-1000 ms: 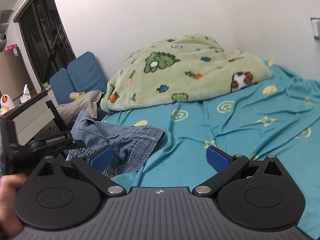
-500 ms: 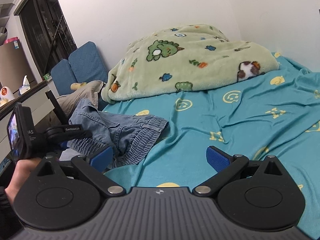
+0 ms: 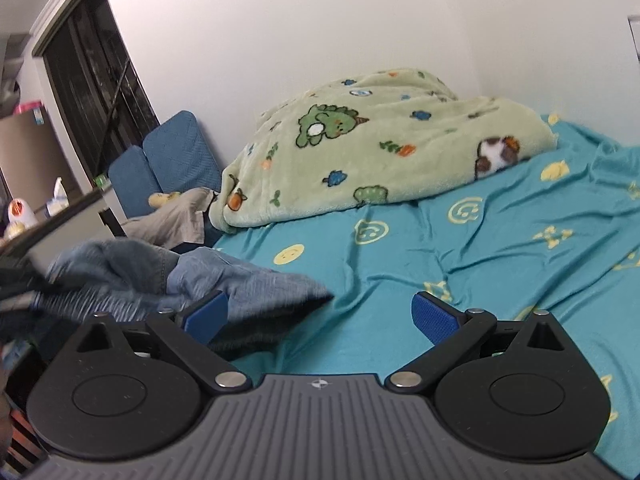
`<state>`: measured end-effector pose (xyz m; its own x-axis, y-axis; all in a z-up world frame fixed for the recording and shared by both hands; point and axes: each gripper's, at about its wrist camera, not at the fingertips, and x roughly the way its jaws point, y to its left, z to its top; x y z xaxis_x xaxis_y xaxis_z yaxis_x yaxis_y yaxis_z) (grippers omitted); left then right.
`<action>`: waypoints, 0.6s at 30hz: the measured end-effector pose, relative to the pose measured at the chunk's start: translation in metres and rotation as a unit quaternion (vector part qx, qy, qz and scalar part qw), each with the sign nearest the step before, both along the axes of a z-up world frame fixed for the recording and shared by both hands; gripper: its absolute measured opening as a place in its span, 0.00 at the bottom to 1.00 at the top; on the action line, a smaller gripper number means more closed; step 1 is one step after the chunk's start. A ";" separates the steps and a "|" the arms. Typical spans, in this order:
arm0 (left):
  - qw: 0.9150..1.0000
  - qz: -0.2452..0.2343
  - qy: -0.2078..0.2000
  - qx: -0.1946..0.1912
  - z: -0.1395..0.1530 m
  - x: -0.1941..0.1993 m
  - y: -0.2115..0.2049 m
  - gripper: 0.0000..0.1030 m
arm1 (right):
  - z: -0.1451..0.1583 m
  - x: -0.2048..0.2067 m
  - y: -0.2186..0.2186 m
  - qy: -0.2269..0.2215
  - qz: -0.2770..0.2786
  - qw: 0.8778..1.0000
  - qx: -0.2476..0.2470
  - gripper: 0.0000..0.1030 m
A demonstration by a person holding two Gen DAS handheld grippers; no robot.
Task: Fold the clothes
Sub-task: 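Grasp the striped jeans cuff with the left gripper while the right gripper grasps the other cuff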
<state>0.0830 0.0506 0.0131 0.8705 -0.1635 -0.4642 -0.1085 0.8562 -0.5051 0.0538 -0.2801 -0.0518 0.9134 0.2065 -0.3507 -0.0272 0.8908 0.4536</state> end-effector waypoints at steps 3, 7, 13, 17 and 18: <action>0.998 0.020 0.039 -0.045 -0.018 -0.005 0.017 0.14 | -0.008 0.007 -0.008 0.018 0.011 0.998 0.052 0.95; 0.996 0.032 0.049 -0.071 -0.022 -0.002 0.023 0.15 | -0.025 0.026 -0.018 0.049 0.011 0.990 0.131 0.95; 0.998 0.023 0.050 -0.010 -0.025 0.001 0.009 0.17 | -0.054 0.070 -0.016 0.090 0.048 0.973 0.206 0.89; 0.998 0.030 0.054 0.002 -0.032 -0.001 0.009 0.18 | -0.084 0.107 -0.009 0.121 0.083 0.947 0.287 0.82; 0.998 0.033 0.055 0.003 -0.034 -0.001 0.010 0.18 | -0.088 0.115 -0.006 0.124 0.088 0.942 0.298 0.81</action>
<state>0.0819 0.0610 -0.0209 0.8225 -0.1050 -0.5590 -0.2191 0.8484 -0.4818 0.1688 -0.2865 -0.1398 0.7517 0.5749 -0.3232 0.0226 0.4673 0.8838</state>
